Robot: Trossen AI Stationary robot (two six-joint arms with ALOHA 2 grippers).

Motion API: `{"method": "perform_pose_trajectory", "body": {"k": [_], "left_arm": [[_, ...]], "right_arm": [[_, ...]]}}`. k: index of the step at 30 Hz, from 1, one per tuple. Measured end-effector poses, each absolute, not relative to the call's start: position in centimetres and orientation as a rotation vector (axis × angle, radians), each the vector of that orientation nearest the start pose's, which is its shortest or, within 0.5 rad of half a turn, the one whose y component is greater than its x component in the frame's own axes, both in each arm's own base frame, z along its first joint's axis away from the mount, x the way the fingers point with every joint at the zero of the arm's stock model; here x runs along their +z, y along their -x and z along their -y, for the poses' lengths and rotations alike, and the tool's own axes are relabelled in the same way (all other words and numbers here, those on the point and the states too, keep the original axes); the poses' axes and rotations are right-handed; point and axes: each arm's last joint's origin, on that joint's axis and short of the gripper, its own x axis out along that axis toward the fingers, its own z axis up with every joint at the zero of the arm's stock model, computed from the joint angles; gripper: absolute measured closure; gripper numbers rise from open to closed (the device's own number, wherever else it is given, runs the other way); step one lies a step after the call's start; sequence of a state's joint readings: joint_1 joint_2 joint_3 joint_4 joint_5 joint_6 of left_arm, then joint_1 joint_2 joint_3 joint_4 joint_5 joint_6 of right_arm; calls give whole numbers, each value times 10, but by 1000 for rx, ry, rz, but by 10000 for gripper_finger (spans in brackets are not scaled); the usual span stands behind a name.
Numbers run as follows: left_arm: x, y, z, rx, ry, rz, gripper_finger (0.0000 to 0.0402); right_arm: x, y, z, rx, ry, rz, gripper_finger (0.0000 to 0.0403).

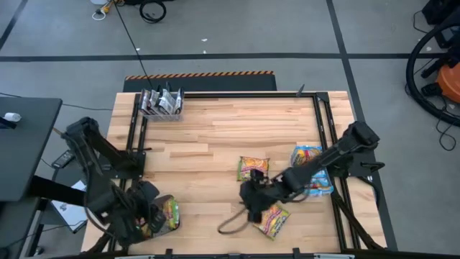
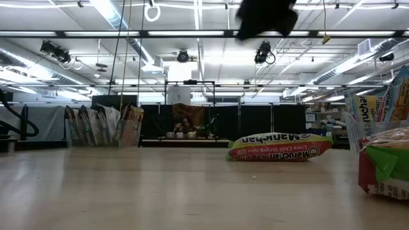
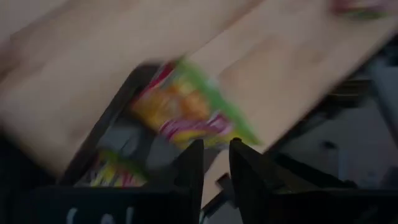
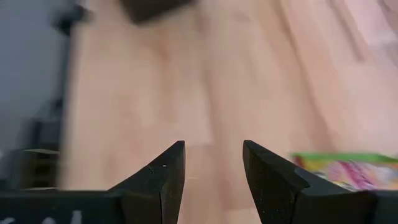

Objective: Sort Maruchan noodles
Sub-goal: Put the green noodle pack into the black bin

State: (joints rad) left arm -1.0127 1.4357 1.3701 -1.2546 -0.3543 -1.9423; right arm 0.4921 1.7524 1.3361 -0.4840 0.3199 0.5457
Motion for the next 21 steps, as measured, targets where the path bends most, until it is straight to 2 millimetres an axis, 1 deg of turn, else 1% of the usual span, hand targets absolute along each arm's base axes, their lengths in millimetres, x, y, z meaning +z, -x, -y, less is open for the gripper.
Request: {"method": "perform_pose_trajectory", "body": {"k": [3,6,8,10,11,14,18,20,21], "left_arm": [[333,-140,204,430,829,-894,320],[346,-143,196,366,749,-704,319],[351,-149,190,399,717,-554,319],[352,-158,182,456,697,-465,319],[352,-163,178,476,678,-459,319],[348,-184,165,518,574,-516,319],[344,-208,147,520,458,-610,319],[339,-214,140,492,406,-734,319],[335,-214,137,486,378,-799,319]], "right_arm": [[227,-346,-149,-142,-128,-909,235],[213,-353,-125,-213,-84,-1002,235],[206,-352,-108,-261,-70,-1090,235],[203,-346,-94,-305,-59,-1192,235],[202,-342,-88,-328,-47,-1241,235],[199,-332,-73,-403,15,-1362,235],[182,-332,-59,-378,33,-1407,235],[173,-334,-56,-340,-19,-1379,235],[170,-334,-55,-326,-42,-1372,235]]}}
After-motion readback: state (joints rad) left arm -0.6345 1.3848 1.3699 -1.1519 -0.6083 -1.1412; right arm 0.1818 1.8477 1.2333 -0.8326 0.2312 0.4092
